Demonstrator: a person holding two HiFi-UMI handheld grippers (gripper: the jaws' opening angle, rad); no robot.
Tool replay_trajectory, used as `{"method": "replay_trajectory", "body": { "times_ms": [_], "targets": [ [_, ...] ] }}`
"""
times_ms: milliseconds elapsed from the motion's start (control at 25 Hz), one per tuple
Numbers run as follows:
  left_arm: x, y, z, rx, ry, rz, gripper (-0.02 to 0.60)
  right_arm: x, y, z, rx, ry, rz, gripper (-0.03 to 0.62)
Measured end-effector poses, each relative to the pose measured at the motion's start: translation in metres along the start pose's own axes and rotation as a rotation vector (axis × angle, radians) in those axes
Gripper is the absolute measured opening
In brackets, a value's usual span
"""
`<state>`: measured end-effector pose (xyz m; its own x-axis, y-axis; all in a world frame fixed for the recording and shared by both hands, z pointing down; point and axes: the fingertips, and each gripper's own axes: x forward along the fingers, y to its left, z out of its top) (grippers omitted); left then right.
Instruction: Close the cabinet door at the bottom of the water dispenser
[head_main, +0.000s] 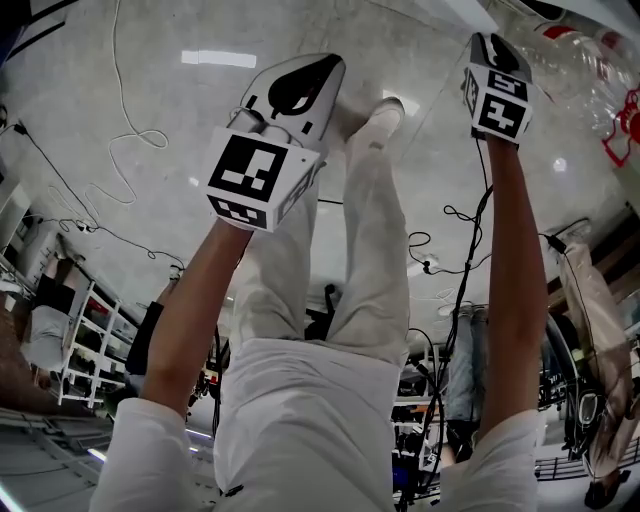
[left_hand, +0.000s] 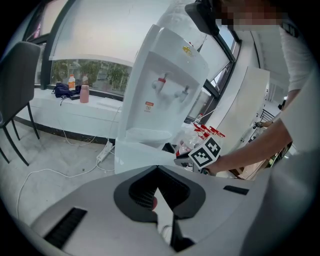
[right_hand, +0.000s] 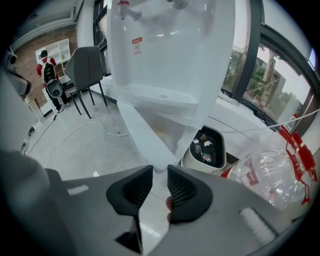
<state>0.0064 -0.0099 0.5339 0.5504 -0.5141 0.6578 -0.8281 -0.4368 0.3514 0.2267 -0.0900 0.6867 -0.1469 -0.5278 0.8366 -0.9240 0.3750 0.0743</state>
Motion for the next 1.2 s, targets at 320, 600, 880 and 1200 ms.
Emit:
{"method": "replay_trajectory", "body": {
  "times_ms": [320, 600, 880, 1200],
  "targets": [
    [0.008, 0.004, 0.007, -0.002, -0.008, 0.003, 0.003, 0.008, -0.02, 0.007, 0.01, -0.009, -0.034, 0.101],
    [0.015, 0.005, 0.013, 0.007, -0.014, 0.0, 0.003, 0.014, -0.034, 0.016, 0.025, -0.022, -0.063, 0.094],
    [0.023, 0.007, 0.023, 0.006, -0.022, -0.001, 0.003, 0.024, -0.047, 0.026, 0.074, -0.033, -0.085, 0.087],
    [0.026, 0.01, 0.027, 0.008, -0.023, 0.002, 0.003, 0.036, -0.065, 0.041, 0.154, -0.048, -0.113, 0.083]
  ]
}}
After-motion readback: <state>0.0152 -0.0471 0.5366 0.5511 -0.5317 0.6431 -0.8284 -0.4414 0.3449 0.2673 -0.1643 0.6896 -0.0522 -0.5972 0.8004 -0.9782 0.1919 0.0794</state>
